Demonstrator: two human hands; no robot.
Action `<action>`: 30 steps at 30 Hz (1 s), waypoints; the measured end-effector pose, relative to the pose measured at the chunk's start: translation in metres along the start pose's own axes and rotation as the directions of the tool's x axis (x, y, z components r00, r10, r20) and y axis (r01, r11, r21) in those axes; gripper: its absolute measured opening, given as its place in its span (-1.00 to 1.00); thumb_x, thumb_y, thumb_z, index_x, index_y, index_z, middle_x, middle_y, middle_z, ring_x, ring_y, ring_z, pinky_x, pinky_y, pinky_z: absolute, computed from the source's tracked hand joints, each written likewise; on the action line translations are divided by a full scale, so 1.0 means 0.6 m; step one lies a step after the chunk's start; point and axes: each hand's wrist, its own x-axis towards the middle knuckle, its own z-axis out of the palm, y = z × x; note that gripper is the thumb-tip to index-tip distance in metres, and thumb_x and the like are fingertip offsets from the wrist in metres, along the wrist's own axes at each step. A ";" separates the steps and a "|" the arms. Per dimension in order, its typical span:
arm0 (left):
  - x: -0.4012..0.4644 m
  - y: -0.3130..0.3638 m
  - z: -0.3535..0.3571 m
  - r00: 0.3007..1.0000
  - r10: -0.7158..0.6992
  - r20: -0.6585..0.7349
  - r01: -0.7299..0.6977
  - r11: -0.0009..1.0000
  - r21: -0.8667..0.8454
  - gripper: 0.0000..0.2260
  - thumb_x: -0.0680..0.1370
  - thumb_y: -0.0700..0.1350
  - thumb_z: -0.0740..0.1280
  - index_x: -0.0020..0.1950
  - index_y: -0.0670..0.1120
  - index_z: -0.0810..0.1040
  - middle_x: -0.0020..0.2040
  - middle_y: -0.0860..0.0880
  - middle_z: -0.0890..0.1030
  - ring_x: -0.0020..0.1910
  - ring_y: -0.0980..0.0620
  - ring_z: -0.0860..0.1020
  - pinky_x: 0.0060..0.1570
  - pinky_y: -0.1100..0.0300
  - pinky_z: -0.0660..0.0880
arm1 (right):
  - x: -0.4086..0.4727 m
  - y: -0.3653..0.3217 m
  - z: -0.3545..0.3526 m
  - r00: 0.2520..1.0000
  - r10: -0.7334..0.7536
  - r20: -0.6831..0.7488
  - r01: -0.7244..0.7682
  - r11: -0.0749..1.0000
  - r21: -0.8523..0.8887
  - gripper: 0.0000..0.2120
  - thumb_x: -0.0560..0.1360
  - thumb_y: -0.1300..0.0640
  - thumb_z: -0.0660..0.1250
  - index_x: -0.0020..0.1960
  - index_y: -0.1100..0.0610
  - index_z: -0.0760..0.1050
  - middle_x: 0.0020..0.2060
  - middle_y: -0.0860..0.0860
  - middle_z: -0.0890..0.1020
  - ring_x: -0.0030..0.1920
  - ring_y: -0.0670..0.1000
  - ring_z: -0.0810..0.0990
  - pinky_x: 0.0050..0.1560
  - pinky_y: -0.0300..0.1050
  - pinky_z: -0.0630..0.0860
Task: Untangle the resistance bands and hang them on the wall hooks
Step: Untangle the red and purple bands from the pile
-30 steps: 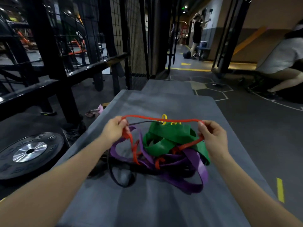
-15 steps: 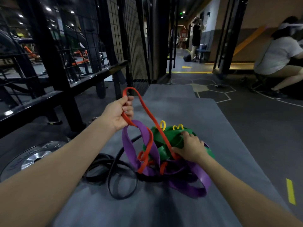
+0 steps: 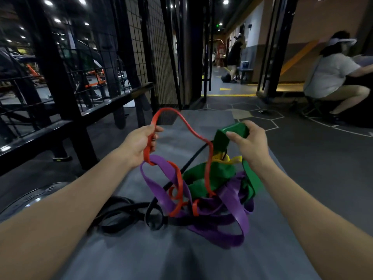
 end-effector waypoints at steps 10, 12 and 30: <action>-0.017 -0.086 0.021 0.991 -0.137 0.008 0.117 0.877 0.467 -0.48 0.61 0.18 -0.02 -0.14 -0.15 0.56 -0.27 -0.08 0.47 -0.35 0.00 0.40 -0.30 0.17 0.38 | -0.083 0.061 0.048 0.898 -0.036 0.438 0.144 0.966 -0.215 -0.80 0.53 0.10 0.28 -0.11 0.25 0.45 -0.29 0.10 0.49 -0.25 0.05 0.47 -0.19 -0.18 0.37; -0.003 -0.103 0.017 0.982 -0.182 -0.054 0.151 0.580 0.801 -0.42 0.61 0.19 -0.09 0.05 -0.18 0.57 0.07 -0.23 0.54 0.07 -0.19 0.50 0.11 0.01 0.42 | -0.109 0.081 0.070 0.752 0.028 0.659 0.310 0.867 -0.391 -0.72 0.55 0.09 0.20 0.12 0.27 0.47 -0.02 0.22 0.49 0.02 0.17 0.46 0.09 -0.02 0.37; 0.113 -0.201 0.163 0.930 -0.061 0.361 -0.313 0.381 0.870 -0.74 0.47 0.08 0.38 -0.05 -0.11 0.54 -0.09 -0.07 0.51 -0.06 -0.04 0.49 -0.11 0.14 0.36 | -0.018 0.148 0.026 0.897 0.064 0.436 0.171 0.862 -0.477 -0.43 0.38 0.47 0.15 0.35 0.15 0.38 0.31 0.08 0.39 0.35 0.09 0.33 0.29 -0.25 0.23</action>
